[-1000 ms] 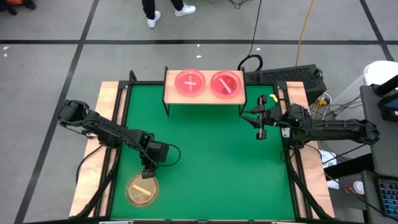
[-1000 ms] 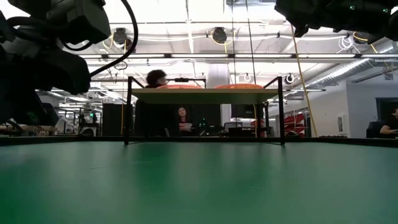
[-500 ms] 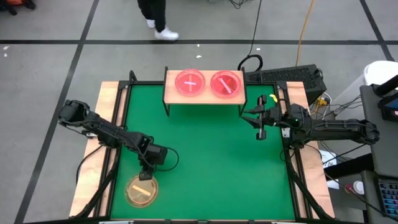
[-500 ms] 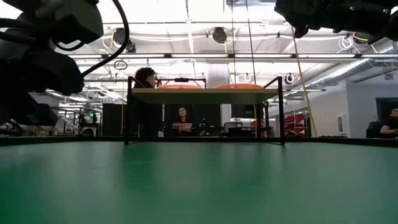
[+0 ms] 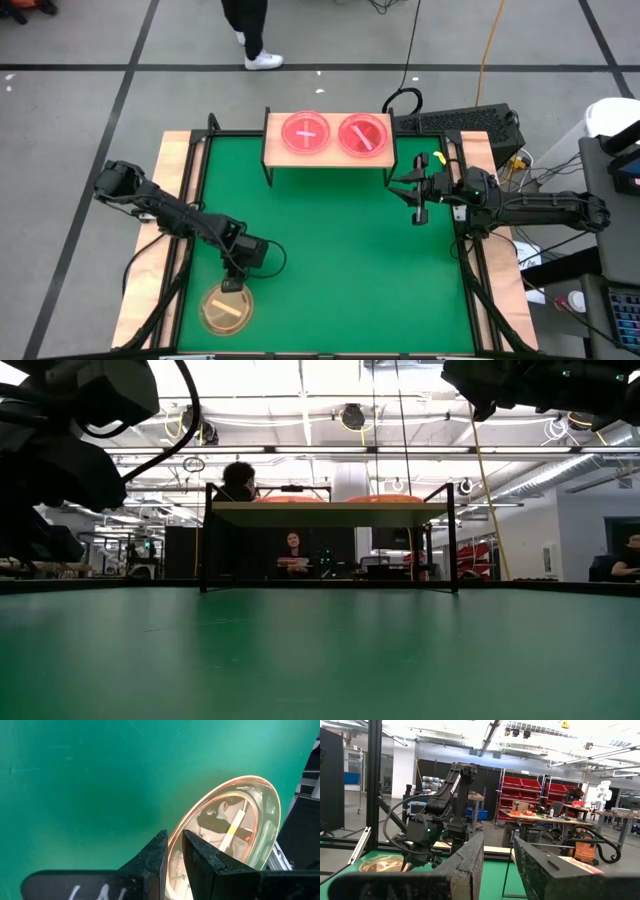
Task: Place and stack plates onto a shelf
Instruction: Stack the orange plate on top of the pink plate on the shelf
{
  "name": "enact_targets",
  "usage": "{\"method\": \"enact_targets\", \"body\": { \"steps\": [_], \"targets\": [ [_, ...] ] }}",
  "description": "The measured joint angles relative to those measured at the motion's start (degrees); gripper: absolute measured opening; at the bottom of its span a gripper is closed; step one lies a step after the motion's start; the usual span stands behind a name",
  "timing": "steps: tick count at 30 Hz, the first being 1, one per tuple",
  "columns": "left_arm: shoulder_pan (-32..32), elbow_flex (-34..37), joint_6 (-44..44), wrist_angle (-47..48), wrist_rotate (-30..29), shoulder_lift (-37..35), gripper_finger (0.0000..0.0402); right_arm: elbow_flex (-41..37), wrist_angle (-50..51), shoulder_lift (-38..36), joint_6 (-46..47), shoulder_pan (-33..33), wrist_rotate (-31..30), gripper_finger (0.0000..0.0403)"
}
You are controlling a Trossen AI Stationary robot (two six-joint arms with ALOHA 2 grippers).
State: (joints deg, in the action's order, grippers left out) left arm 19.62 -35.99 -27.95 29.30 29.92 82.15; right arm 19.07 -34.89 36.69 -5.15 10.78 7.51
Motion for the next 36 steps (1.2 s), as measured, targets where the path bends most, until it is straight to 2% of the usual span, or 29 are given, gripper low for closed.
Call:
{"method": "enact_targets", "body": {
  "steps": [17, 22, 29, 36],
  "targets": [
    [1.79, 0.00, -3.26, -2.50, -0.03, 0.02, 0.0063, 0.00, 0.00, 0.00, 0.00, -0.01, 0.00, 0.0091],
    [1.79, 0.00, -3.29, -2.09, 0.14, 0.02, 0.0063, 0.00, 0.00, 0.00, 0.00, 0.01, 0.00, 0.0091],
    [1.93, 0.00, -3.45, -1.55, 3.37, 0.02, 0.0063, 0.00, 0.00, 0.00, 0.00, 0.01, -0.02, 0.0091],
    [3.13, 0.00, -0.99, 0.53, 2.44, 0.02, 0.0063, 0.00, 0.00, 0.00, 0.00, 0.01, 0.00, 0.0091]
  ]
}}
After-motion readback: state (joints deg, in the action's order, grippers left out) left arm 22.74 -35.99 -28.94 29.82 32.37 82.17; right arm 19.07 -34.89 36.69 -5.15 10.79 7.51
